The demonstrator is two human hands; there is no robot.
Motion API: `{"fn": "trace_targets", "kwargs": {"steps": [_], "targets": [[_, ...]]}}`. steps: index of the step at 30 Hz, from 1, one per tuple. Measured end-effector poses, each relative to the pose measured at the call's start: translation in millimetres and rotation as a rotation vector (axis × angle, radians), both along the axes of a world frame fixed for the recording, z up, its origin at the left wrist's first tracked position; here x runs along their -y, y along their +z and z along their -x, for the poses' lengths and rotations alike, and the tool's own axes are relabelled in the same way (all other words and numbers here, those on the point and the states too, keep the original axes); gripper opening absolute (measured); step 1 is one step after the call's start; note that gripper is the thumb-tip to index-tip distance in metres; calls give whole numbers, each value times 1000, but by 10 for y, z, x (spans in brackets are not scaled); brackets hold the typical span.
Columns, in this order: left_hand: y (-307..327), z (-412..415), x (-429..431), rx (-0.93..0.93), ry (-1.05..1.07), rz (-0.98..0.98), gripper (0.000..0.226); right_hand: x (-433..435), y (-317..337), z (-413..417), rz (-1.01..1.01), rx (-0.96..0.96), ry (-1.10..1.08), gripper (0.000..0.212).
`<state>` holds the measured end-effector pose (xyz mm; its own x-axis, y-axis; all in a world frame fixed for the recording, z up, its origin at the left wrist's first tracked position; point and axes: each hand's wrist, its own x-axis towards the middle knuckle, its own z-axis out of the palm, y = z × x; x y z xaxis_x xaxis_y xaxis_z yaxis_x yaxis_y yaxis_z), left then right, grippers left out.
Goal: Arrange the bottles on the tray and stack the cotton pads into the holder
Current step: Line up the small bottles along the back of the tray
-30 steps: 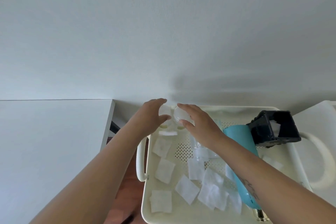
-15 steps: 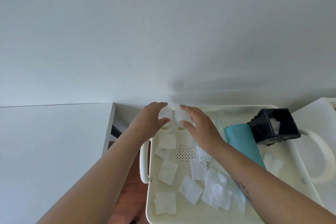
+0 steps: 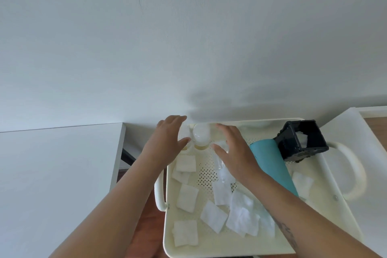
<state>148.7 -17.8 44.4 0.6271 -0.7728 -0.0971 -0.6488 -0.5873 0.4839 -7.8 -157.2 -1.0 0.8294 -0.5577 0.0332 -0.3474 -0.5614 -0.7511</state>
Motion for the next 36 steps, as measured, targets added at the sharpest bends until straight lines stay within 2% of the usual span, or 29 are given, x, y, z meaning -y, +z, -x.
{"fn": "trace_targets", "kwargs": {"steps": [3, 6, 12, 16, 22, 25, 29, 36], "targets": [[63, 301, 26, 170, -49, 140, 45, 21, -28, 352, 83, -82, -81, 40], [-47, 690, 78, 138, -134, 175, 38, -68, -117, 625, 115, -198, -122, 41], [-574, 1183, 65, 87, -275, -52, 47, -274, -284, 821, 194, -337, -108, 46], [-757, 1290, 44, 104, -294, -97, 49, -290, -355, 829, 235, -365, -92, 45], [-901, 1357, 78, 79, -236, -110, 83, -330, -419, 826, 283, -353, -121, 40], [-990, 1381, 78, 94, -211, -129, 90, -334, -457, 825, 264, -300, -129, 39], [-1063, 1387, 74, 101, -198, -126, 84, -322, -459, 809, 297, -335, -119, 36], [-1088, 1392, 77, 132, -186, -72, 70, -286, -386, 746, 337, -422, -110, 43]]}}
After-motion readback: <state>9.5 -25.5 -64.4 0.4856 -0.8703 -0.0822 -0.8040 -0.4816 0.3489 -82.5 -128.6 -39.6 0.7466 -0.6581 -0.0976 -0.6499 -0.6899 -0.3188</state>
